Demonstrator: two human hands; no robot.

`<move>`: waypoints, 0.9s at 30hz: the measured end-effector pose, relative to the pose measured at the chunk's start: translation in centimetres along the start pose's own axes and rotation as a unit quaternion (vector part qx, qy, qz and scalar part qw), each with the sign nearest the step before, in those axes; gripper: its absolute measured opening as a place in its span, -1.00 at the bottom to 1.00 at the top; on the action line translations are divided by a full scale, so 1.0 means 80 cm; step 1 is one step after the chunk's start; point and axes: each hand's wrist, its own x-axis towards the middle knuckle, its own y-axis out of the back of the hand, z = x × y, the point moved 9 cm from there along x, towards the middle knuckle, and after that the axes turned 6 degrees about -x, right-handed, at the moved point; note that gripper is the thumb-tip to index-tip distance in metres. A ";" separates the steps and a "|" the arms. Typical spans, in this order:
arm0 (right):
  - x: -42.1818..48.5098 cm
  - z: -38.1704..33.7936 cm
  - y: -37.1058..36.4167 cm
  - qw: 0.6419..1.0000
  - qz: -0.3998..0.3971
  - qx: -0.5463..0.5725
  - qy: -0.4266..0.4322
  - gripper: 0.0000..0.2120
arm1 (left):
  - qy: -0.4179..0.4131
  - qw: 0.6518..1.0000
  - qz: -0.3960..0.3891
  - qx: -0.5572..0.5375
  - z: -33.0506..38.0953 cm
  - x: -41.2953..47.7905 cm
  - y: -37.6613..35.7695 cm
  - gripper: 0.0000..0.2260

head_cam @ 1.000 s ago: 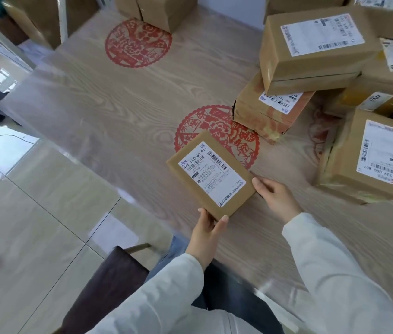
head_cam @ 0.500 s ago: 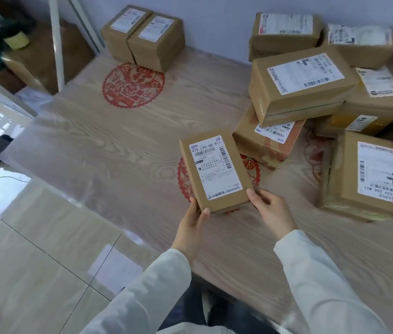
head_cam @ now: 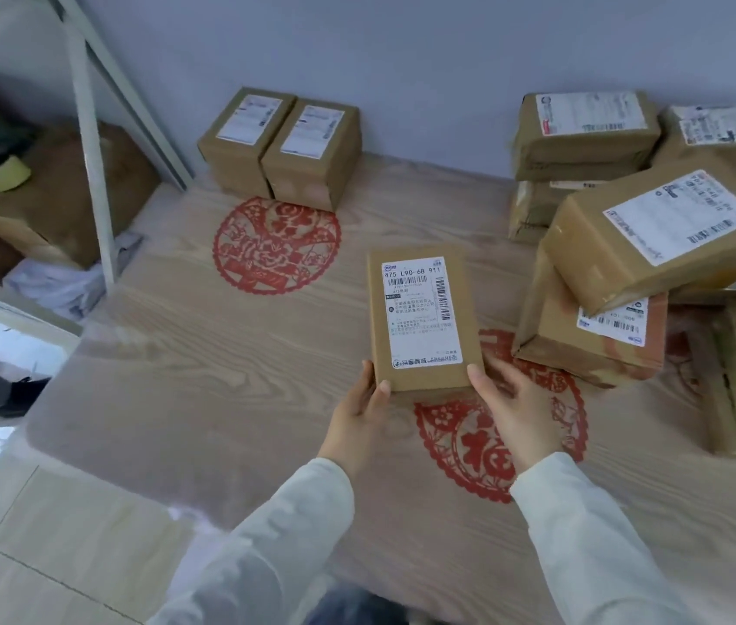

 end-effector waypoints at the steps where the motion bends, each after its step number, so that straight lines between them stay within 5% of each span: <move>1: 0.008 -0.004 -0.005 1.000 0.011 0.002 -0.003 -0.61 | 0.001 1.000 -0.001 -0.002 0.004 0.012 0.005 -0.52; 10: 0.065 -0.036 -0.021 0.998 0.044 0.032 -0.013 -0.58 | -0.034 0.999 -0.013 0.033 0.058 0.092 0.015 -0.43; 14: 0.107 -0.050 -0.033 0.998 0.036 0.055 -0.016 -0.62 | -0.044 0.998 0.009 0.032 0.082 0.131 0.019 -0.66; 27: 0.196 -0.058 -0.084 0.997 0.052 0.054 -0.034 -0.65 | -0.014 0.999 0.028 0.009 0.092 0.226 0.048 -0.63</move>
